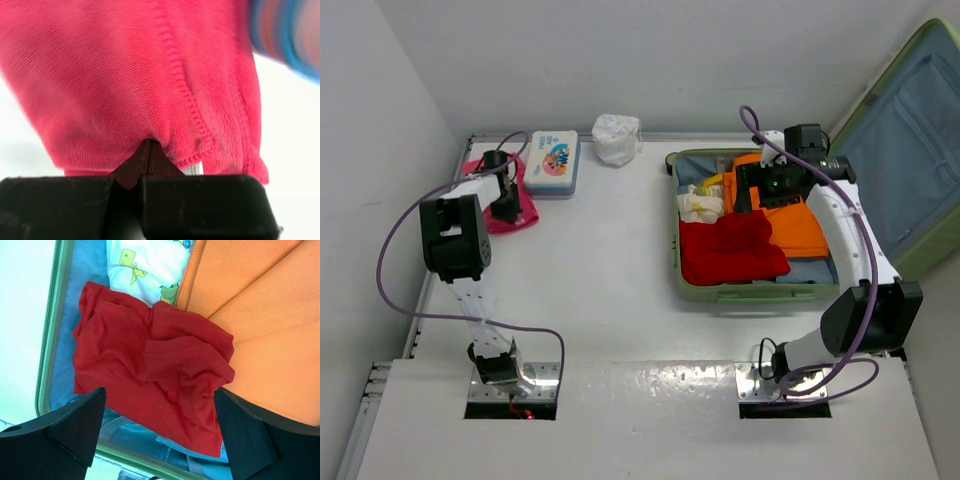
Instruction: Pack the luggage
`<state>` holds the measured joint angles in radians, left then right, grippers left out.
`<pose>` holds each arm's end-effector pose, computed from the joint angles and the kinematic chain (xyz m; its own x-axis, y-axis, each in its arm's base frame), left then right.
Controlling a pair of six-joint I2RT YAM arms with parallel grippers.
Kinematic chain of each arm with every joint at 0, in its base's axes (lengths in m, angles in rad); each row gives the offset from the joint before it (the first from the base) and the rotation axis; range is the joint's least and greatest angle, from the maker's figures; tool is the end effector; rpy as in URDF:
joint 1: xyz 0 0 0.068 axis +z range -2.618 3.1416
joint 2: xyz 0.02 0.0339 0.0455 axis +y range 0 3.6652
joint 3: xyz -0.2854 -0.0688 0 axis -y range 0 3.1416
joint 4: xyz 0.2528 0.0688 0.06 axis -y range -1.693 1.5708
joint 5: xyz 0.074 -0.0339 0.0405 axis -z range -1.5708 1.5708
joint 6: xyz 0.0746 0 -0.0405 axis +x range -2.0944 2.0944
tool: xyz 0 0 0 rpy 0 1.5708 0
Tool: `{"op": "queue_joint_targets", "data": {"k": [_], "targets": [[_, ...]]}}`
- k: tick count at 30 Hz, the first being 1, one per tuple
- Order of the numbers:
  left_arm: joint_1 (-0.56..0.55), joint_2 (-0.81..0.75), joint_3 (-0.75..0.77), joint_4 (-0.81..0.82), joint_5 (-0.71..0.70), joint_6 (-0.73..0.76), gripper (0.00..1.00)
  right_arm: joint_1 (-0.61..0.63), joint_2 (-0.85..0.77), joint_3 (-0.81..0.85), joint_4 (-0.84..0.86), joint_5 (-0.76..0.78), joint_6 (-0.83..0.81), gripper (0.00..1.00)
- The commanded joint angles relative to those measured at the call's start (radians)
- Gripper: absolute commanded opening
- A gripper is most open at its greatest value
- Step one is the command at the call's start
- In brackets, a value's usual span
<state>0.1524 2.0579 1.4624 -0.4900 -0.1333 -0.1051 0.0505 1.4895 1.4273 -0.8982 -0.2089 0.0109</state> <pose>0.4586 0.0805 0.1427 -0.8472 -0.2353 -0.4762 -0.3023 0.9508 0.0680 0.3359 0.0325 0.3217 -0.8202 -0.0308 -0.5713 -0.1592 0.9714 0.1762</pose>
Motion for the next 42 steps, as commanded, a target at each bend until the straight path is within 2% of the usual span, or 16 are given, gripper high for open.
{"op": "queue_joint_targets", "data": {"k": [1,4,9,15,19,20,22,24,28,29,31,32,33,35,37,42], "targets": [[-0.028,-0.047,-0.083,-0.17,0.165,-0.071,0.0,0.009,0.003,0.047,0.016,-0.024,0.015,0.87],[-0.057,-0.11,-0.16,-0.194,0.243,-0.093,0.0,0.012,0.006,0.065,0.001,-0.04,0.003,0.87],[-0.174,-0.166,-0.211,-0.194,0.483,-0.125,0.0,0.014,0.015,0.078,-0.004,-0.081,0.014,0.87],[-0.364,-0.166,-0.199,-0.01,0.63,-0.275,0.0,0.018,0.023,0.073,-0.004,-0.156,0.057,0.87],[-0.441,-0.147,-0.119,0.197,0.641,-0.427,0.0,0.021,-0.001,0.045,0.03,-0.259,0.101,0.88],[-0.45,-0.147,-0.096,0.258,0.641,-0.462,0.05,0.028,-0.005,0.026,0.038,-0.286,0.116,0.88],[-0.459,-0.166,-0.018,0.286,0.609,-0.475,0.23,0.051,-0.011,0.01,0.062,-0.326,0.152,0.87],[-0.426,-0.206,0.01,0.3,0.563,-0.46,0.47,0.087,-0.009,-0.016,0.094,-0.351,0.176,0.85],[-0.332,-0.376,-0.048,0.257,0.405,-0.383,0.64,0.225,0.021,-0.051,0.227,-0.299,0.309,0.84],[-0.309,-0.437,-0.062,0.193,0.376,-0.357,0.66,0.312,0.046,-0.051,0.238,-0.278,0.329,0.84],[-0.232,-0.476,-0.083,0.115,0.334,-0.26,0.69,0.389,0.131,-0.038,0.269,-0.193,0.42,0.84],[-0.199,-0.487,-0.094,0.02,0.321,-0.196,0.69,0.437,0.155,-0.018,0.277,-0.164,0.446,0.84],[-0.119,-0.487,-0.094,-0.019,0.34,-0.158,0.7,0.475,0.207,-0.011,0.3,-0.149,0.53,0.85],[-0.035,-0.476,-0.106,-0.111,0.386,-0.038,0.7,0.523,0.285,0.01,0.33,-0.129,0.614,0.85],[0.056,-0.464,-0.155,-0.111,0.411,0.017,0.7,0.561,0.374,0.016,0.411,-0.1,0.706,0.87],[0.095,-0.443,-0.215,-0.111,0.31,0.093,0.71,0.634,0.563,0.171,0.413,-0.02,0.822,0.91]]}}
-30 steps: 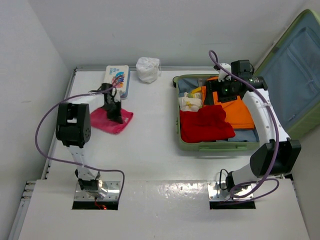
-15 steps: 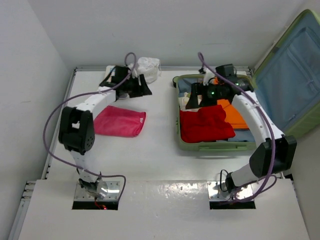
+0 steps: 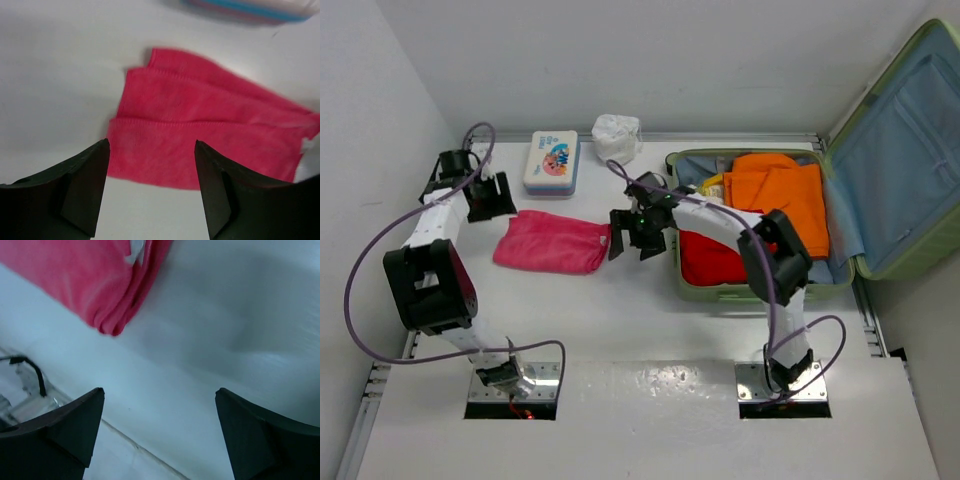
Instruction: Pack the luggage
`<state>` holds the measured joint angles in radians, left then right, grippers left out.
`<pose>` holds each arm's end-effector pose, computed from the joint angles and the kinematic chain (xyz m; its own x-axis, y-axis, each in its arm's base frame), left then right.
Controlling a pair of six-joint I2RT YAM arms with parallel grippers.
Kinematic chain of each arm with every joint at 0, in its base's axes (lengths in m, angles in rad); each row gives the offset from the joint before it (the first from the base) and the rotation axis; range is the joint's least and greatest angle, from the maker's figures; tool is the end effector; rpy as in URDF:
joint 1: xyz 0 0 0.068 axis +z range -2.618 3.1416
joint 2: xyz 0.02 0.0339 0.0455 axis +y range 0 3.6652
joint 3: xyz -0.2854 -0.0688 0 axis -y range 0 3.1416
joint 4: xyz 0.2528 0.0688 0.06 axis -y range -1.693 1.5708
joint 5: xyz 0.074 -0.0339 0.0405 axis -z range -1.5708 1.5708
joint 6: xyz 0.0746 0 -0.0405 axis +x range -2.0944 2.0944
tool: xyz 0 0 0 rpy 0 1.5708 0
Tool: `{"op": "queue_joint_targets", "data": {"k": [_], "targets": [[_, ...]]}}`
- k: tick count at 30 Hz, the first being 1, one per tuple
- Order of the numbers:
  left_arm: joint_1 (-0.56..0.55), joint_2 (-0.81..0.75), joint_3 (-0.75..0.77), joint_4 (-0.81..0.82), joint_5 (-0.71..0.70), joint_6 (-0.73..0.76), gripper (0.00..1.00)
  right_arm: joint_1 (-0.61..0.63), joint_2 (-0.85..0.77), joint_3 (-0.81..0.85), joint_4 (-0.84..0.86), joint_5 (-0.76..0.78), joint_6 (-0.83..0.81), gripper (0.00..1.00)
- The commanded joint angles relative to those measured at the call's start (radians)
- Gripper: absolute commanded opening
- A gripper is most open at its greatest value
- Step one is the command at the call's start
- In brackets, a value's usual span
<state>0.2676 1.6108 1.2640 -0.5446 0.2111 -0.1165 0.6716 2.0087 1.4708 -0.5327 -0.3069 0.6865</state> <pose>0.3724 0.0859 0.2549 -0.7299 -0.3180 -0.6051 -0.2179 0.9473 -0.2349 0.3449 0.3029 0.1666 -0.9792 -0.0065 -0.2029 -0.1111 0.8535 0.5090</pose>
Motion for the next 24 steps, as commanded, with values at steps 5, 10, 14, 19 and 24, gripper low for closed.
{"op": "queue_joint_targets", "data": {"k": [5,10,14,19,24], "targets": [[0.016,0.09,-0.064,-0.035,-0.003,0.143,0.71,0.025,0.165,0.167,0.153,0.101,0.231,0.92],[0.016,0.171,-0.064,0.009,-0.065,0.132,0.7,0.049,0.284,0.232,0.188,0.106,0.269,0.92],[-0.03,0.225,-0.084,0.029,-0.177,0.072,0.67,0.075,0.355,0.236,0.246,0.074,0.314,0.92],[-0.087,0.225,-0.152,0.094,-0.147,0.009,0.62,0.109,0.426,0.299,0.275,0.066,0.305,0.89],[-0.182,0.239,-0.198,0.127,-0.125,-0.029,0.46,0.099,0.418,0.263,0.29,0.078,0.24,0.75]]}}
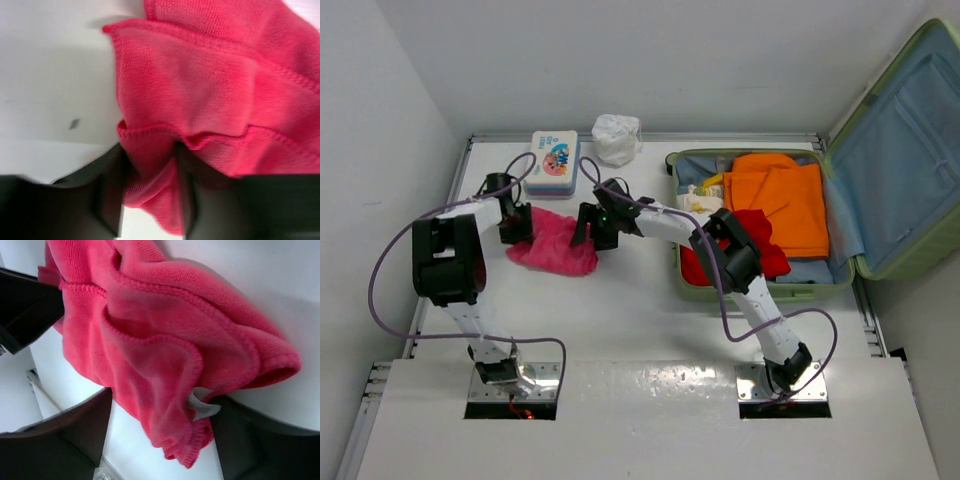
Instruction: Pack the luggage
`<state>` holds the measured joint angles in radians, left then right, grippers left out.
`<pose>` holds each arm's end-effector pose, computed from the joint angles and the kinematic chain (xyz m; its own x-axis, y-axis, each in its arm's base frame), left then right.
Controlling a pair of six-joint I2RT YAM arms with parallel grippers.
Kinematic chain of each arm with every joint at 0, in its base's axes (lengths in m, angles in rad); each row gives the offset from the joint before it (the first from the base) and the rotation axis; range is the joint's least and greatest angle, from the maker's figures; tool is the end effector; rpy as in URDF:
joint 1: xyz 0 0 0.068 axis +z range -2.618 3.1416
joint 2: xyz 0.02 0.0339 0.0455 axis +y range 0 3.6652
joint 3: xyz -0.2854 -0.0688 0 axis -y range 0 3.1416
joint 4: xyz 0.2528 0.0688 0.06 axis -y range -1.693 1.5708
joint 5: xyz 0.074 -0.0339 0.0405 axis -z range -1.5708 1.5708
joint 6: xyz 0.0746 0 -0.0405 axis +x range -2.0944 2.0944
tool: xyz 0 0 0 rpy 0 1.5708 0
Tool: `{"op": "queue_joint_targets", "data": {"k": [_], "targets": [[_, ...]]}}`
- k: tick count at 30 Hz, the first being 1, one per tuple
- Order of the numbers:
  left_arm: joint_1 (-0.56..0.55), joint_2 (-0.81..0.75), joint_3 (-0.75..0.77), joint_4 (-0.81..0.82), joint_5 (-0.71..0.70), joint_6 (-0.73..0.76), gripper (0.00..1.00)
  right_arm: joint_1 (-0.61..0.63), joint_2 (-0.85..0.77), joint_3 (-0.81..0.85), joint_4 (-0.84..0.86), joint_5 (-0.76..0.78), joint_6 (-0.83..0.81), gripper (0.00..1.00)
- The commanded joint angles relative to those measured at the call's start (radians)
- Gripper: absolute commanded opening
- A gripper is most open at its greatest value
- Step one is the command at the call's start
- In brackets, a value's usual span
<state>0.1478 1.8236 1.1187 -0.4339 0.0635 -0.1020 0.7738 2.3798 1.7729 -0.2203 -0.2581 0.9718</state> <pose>0.3815 0.0520 0.1369 -0.8813 -0.2339 -0.4106 -0.2115 0.9722 -0.1000 0.3925 0.4101 0.1080 -0.9570 0.1814 -0.2265 -0.0159 0.7467 0.6650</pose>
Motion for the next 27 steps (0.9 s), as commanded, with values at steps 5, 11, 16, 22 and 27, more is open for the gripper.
{"op": "queue_joint_targets", "data": {"k": [5,11,16,22,27], "targets": [[-0.149,-0.023,-0.089,0.041,0.059,-0.044,0.09,-0.048,-0.027,-0.131,-0.017,0.007,-0.154,0.11],[-0.208,-0.214,-0.089,0.072,0.142,-0.083,0.0,-0.157,-0.372,-0.308,-0.051,-0.007,-0.41,0.0],[-0.345,-0.358,0.005,0.081,0.124,-0.114,0.0,-0.248,-0.642,-0.406,-0.132,-0.026,-0.547,0.0],[-0.54,-0.39,0.108,0.106,0.096,-0.14,0.0,-0.37,-0.843,-0.434,-0.292,-0.012,-0.673,0.0],[-0.767,-0.307,0.248,0.106,0.012,-0.154,0.0,-0.473,-0.973,-0.51,-0.382,0.006,-0.728,0.0]]}}
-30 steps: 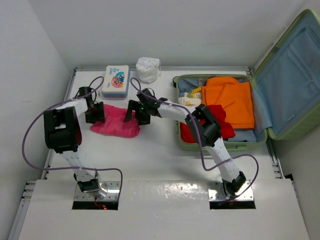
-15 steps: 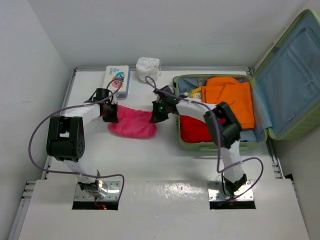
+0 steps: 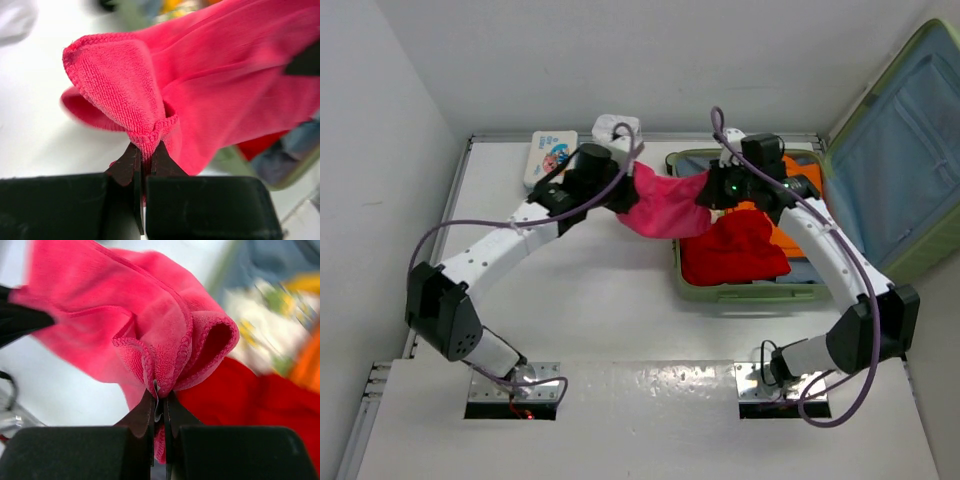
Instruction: Pack the luggage
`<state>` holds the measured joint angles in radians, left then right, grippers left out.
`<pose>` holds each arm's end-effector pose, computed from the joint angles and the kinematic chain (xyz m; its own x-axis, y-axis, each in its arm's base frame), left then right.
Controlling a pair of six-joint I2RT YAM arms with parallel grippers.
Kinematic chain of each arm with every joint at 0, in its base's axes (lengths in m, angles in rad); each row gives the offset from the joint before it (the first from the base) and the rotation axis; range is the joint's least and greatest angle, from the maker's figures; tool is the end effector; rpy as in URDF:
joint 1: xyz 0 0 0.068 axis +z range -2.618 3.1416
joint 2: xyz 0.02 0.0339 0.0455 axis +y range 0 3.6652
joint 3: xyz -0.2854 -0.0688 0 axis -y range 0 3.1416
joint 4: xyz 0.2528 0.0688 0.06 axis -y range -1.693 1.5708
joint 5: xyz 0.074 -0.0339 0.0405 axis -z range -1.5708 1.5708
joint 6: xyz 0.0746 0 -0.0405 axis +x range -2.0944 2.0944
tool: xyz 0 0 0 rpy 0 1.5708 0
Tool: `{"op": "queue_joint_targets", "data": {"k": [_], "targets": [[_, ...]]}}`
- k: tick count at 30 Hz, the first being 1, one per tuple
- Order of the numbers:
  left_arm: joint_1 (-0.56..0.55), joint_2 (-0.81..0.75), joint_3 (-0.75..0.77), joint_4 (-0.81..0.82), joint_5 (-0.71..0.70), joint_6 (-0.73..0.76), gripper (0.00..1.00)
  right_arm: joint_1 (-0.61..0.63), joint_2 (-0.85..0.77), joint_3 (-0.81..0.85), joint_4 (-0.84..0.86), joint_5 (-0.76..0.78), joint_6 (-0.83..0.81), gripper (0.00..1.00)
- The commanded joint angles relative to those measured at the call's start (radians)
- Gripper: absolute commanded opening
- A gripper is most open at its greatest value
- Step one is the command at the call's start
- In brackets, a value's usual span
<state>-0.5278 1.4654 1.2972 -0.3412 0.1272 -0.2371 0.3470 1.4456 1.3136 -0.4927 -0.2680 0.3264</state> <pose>0.3222 -0.1988 0.3420 -0.5493 0.0505 -0.8341 0.4796 0.8364 -0.2652 0.3330 0.1414 0.3375 -0.6909 0.0789 -0.7187 -0.3256 0.8535 0.4068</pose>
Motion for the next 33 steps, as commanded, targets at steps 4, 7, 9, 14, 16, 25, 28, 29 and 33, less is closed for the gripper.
{"op": "queue_joint_targets", "data": {"k": [4,7,9,14,16,25,28,29,33], "targets": [[-0.224,0.18,0.197,0.024,-0.081,-0.019,0.0,-0.198,-0.149,-0.138,-0.178,0.056,-0.222,0.0],[-0.3,0.289,0.292,0.024,-0.081,0.001,0.0,-0.33,-0.195,-0.174,-0.214,0.043,-0.32,0.0],[-0.34,0.34,0.348,0.033,-0.092,0.01,0.0,-0.433,-0.215,-0.191,-0.236,0.03,-0.372,0.0],[-0.397,0.487,0.431,0.051,-0.083,0.019,0.0,-0.629,-0.238,-0.226,-0.276,0.029,-0.526,0.0],[-0.42,0.519,0.448,0.06,-0.083,0.028,0.0,-0.687,-0.214,-0.225,-0.291,0.03,-0.591,0.0],[-0.466,0.642,0.459,0.079,-0.101,0.038,0.04,-0.842,-0.082,-0.289,-0.172,0.078,-0.82,0.0],[-0.466,0.642,0.43,0.079,-0.11,0.047,0.28,-0.842,-0.035,-0.292,-0.168,0.095,-0.849,0.0],[-0.466,0.626,0.43,0.079,-0.119,0.047,0.47,-0.841,-0.016,-0.292,-0.172,0.101,-0.862,0.0],[-0.431,0.549,0.386,0.091,-0.133,0.036,0.79,-0.8,0.009,-0.29,-0.175,0.139,-0.877,0.14]]}}
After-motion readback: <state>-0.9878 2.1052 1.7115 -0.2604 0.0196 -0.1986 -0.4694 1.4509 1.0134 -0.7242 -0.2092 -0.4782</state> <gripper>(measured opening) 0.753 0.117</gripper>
